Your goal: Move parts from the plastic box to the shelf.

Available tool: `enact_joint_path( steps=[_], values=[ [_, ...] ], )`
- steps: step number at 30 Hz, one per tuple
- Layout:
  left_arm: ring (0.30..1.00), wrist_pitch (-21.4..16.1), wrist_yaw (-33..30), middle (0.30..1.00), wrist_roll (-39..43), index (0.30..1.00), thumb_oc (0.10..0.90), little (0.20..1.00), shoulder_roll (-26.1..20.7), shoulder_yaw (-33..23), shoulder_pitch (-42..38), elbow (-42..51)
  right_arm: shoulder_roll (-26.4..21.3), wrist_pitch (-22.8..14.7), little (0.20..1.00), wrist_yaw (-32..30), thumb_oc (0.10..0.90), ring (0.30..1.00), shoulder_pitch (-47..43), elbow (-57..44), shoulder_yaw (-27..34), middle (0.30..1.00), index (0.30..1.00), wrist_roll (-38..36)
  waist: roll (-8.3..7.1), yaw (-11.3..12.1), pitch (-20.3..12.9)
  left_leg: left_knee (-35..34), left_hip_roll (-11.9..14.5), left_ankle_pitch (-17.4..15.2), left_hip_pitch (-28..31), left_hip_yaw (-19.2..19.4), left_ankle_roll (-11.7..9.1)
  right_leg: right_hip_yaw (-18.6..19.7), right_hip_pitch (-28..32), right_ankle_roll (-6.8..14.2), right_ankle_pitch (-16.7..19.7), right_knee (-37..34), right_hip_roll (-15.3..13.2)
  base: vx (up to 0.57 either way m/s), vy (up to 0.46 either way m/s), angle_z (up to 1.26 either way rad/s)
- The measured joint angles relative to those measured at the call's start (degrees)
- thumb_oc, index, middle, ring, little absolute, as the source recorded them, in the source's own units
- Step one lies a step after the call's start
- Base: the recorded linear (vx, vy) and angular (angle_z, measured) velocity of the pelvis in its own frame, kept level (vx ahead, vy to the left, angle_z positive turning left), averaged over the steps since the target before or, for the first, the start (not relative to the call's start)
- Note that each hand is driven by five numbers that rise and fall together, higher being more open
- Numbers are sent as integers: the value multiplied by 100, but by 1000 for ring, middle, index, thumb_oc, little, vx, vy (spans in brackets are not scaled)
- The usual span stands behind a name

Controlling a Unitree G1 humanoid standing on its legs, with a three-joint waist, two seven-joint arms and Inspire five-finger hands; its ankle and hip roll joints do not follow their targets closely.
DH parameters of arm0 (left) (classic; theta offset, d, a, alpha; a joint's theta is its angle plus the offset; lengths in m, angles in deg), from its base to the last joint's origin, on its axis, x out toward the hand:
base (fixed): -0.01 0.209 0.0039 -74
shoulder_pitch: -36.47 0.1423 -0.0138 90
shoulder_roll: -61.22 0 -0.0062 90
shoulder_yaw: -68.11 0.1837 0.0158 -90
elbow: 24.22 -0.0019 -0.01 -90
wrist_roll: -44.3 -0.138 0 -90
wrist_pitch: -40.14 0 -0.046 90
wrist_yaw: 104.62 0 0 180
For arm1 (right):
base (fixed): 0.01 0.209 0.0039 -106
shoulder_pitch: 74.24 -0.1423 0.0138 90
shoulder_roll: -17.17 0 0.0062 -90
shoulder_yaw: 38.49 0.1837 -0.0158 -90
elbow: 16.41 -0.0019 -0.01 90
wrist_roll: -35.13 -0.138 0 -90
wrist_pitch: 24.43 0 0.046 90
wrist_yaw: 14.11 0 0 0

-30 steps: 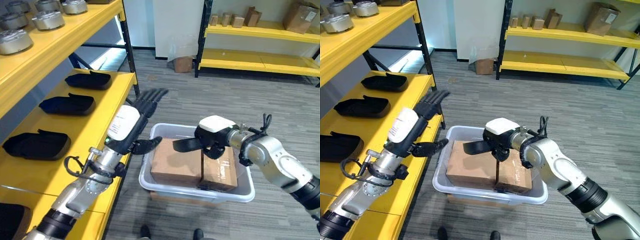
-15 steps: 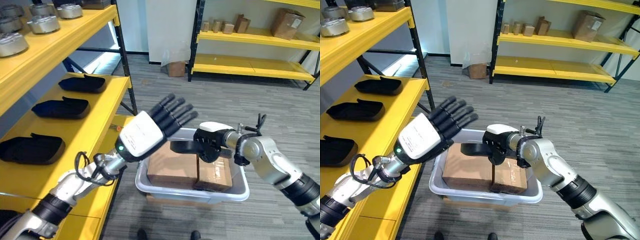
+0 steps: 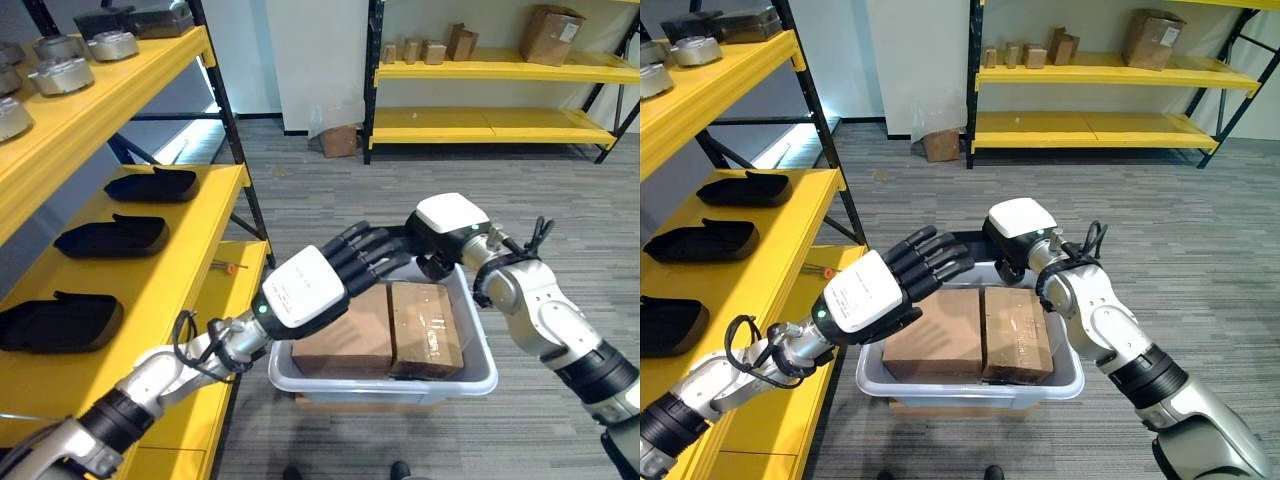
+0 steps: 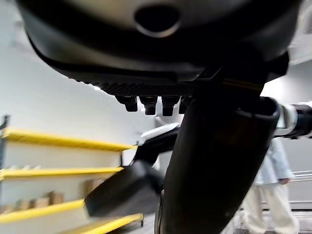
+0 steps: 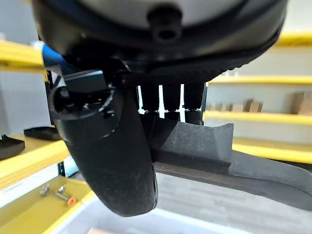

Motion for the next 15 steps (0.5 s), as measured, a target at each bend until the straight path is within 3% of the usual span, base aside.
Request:
enact_joint_path(
  steps=[4, 7, 10, 15],
  values=[
    [1000, 154, 230, 1000, 346, 1000, 900, 1000, 8, -28, 246, -138, -10, -29, 300, -33, 400, 300, 7, 10, 0, 300, 300, -7, 6, 16, 1, -1, 0, -3, -6, -3, -1, -1, -3, 0, -1, -1, -7, 0, 0, 0],
    [1000, 310, 256, 1000, 706, 1000, 900, 1000, 203, -274, 533, -302, -34, -86, 300, -76, 400, 300, 7, 10, 0, 300, 300, -18, 6, 18, 2, 0, 3, -4, -9, -2, -2, 0, -10, 1, -1, -2, -5, 0, 0, 0],
    [1000, 574, 250, 1000, 984, 1000, 900, 1000, 661, -937, 836, -527, -98, -145, 300, -75, 400, 300, 92, -101, 0, 300, 300, -34, 5, 48, 2, 1, 12, -6, -23, -4, -5, -2, -25, 0, -2, -2, 5, 0, 0, 0],
    [1000, 772, 245, 1000, 1200, 1000, 900, 1000, 860, -1231, 834, -573, -109, -168, 300, -69, 400, 300, 228, -115, -2, 300, 300, -89, 2, 163, 3, 2, 17, -7, -39, -11, -5, -10, -33, 1, -3, -2, 10, 0, 0, 0]
  ],
)
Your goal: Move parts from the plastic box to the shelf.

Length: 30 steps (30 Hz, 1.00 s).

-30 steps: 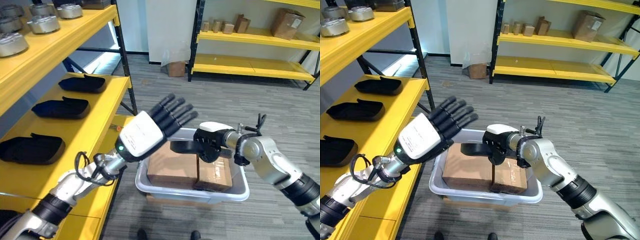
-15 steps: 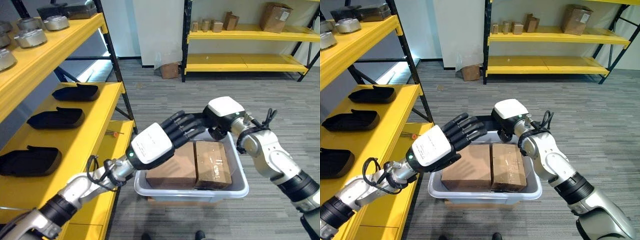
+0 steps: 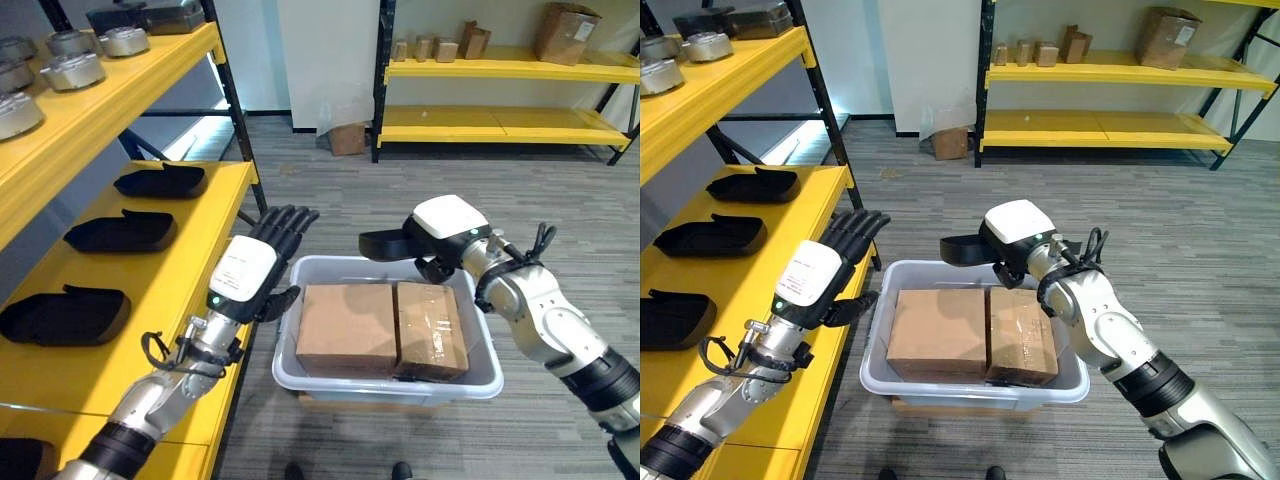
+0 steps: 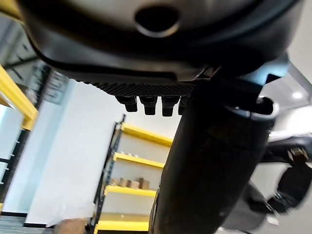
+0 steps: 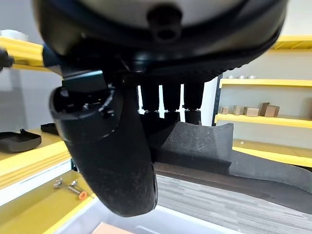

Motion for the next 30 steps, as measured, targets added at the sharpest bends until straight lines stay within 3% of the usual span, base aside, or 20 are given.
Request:
enact_joint_path(
  steps=[9, 30],
  values=[
    [1000, 70, 153, 1000, 319, 1000, 900, 1000, 270, -13, 1, 4, 2, -98, 300, -1, 400, 300, 5, -2, 0, 300, 300, -84, -25, 0, 12, 0, 4, 0, -9, 1, 0, -3, -9, 1, -1, -1, 4, 0, 0, 0],
    [1000, 81, 381, 1000, 354, 1000, 900, 1000, 269, 172, -36, 45, 128, -199, 300, -2, 400, 300, 21, -117, -11, 300, 300, -465, -74, -3, 33, 1, 5, -9, -8, 6, -6, 3, -12, 12, -9, -1, 6, 0, 0, 0]
  ],
)
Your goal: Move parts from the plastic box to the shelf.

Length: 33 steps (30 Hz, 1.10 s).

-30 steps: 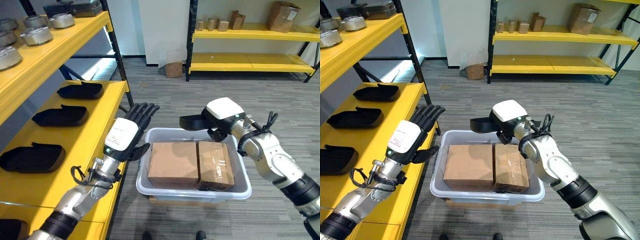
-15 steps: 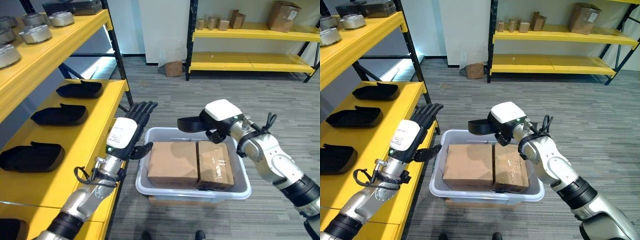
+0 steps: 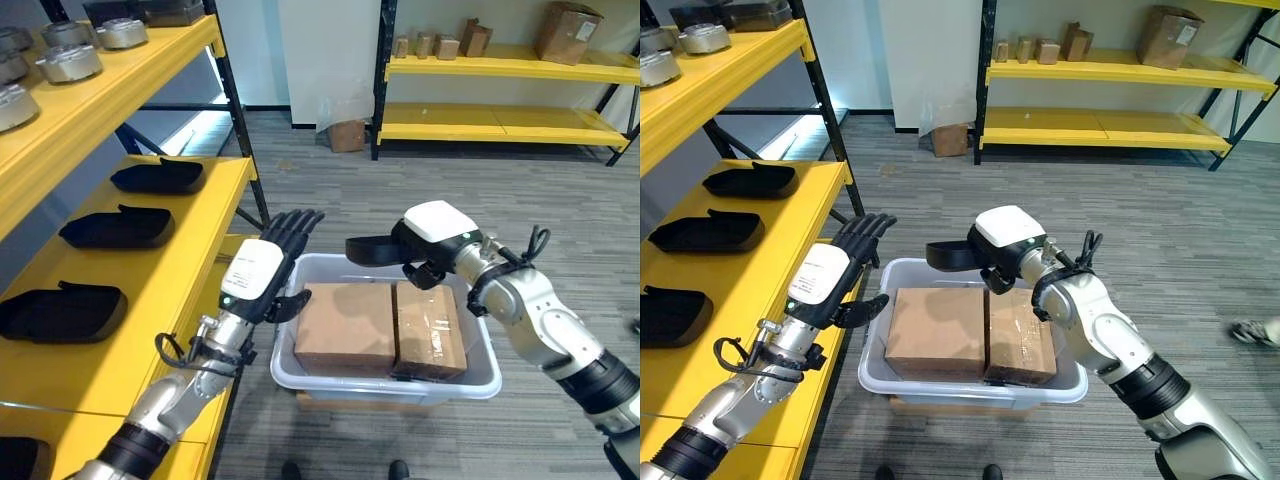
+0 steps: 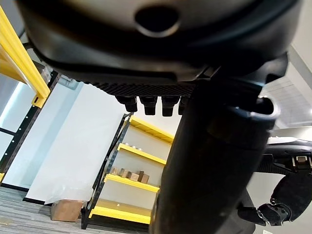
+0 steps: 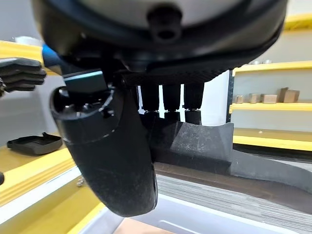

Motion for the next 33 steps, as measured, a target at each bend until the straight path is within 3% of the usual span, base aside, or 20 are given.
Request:
enact_joint_path(
  steps=[19, 33],
  values=[
    [1000, 86, -2, 1000, -11, 1000, 900, 1000, 2, 244, -31, 3, 237, -46, 300, -1, 400, 300, -9, -4, -260, 300, 300, -237, -1, -3, 0, 16, 6, -9, 3, 34, -1, 36, -22, 1, 0, -1, 4, 2, 0, 0],
    [1000, 397, 8, 1000, 3, 1000, 900, 1000, 10, 680, -271, 1, 521, -793, 300, -514, 400, 300, -15, 419, -640, 300, 300, -234, -19, 3, 3, 17, 24, -7, 14, 43, -3, 50, -19, -2, 3, 0, 25, -2, -1, 0]
  ],
)
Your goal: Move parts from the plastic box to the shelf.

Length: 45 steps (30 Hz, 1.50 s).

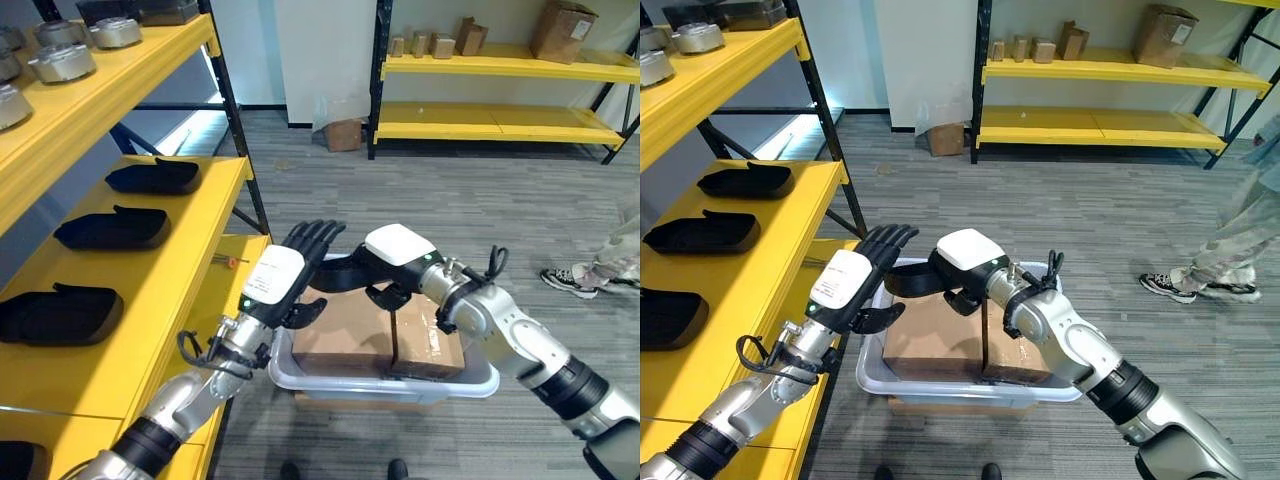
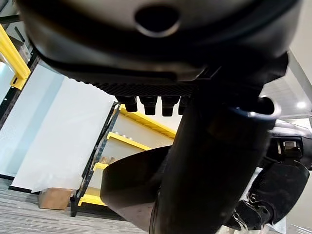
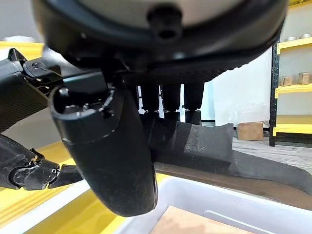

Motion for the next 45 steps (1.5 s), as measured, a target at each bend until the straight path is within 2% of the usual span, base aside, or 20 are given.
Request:
enact_joint_path(
  steps=[7, 14, 20, 31, 38, 45],
  values=[
    [1000, 181, -5, 1000, 4, 1000, 900, 1000, -2, 138, -109, -109, 159, -88, 300, -225, 400, 300, -7, 392, -204, 300, 300, 26, -2, 21, -1, 0, 35, 12, 2, -10, -19, -6, 7, -9, 6, 0, 36, 0, 0, 0],
    [1000, 169, -5, 1000, 6, 1000, 900, 1000, 0, 241, -176, -215, 164, -195, 300, -542, 400, 300, -59, 514, -363, 300, 300, 51, 0, 21, -2, 0, 40, 13, 28, -11, -20, -6, 30, -11, 6, 0, 39, 0, 0, 0],
    [1000, 170, -7, 1000, 2, 1000, 900, 1000, -1, 265, -183, -285, 165, -227, 300, -568, 400, 300, -59, 514, -365, 300, 300, 50, 1, 12, -3, 0, 40, 15, 29, -12, -21, -6, 31, -14, 9, 0, 40, 0, 0, 0],
    [1000, 143, -58, 1000, -41, 1000, 900, 1000, 113, 678, -279, -531, 256, -391, 300, -759, 400, 300, -125, 526, -613, 300, 300, 61, 6, 3, -6, 0, 47, 20, 41, -9, -26, -1, 38, -24, 16, 0, 47, 0, 0, 0],
    [1000, 134, -340, 1000, -176, 1000, 900, 1000, 175, 862, -628, -665, 430, -427, 300, -762, 400, 300, -378, 763, -818, 300, 300, 68, 7, 15, -7, 0, 52, 27, 39, -20, -31, -6, 41, -31, 21, 1, 53, 0, 0, 0],
    [1000, 330, -607, 1000, -578, 1000, 900, 1000, 170, 942, -674, -694, 411, -430, 300, -809, 400, 300, -390, 776, -850, 300, 300, 67, 8, -6, -8, 1, 54, 28, 44, -17, -31, -4, 42, -32, 22, 1, 56, 0, 0, 0]
  ],
)
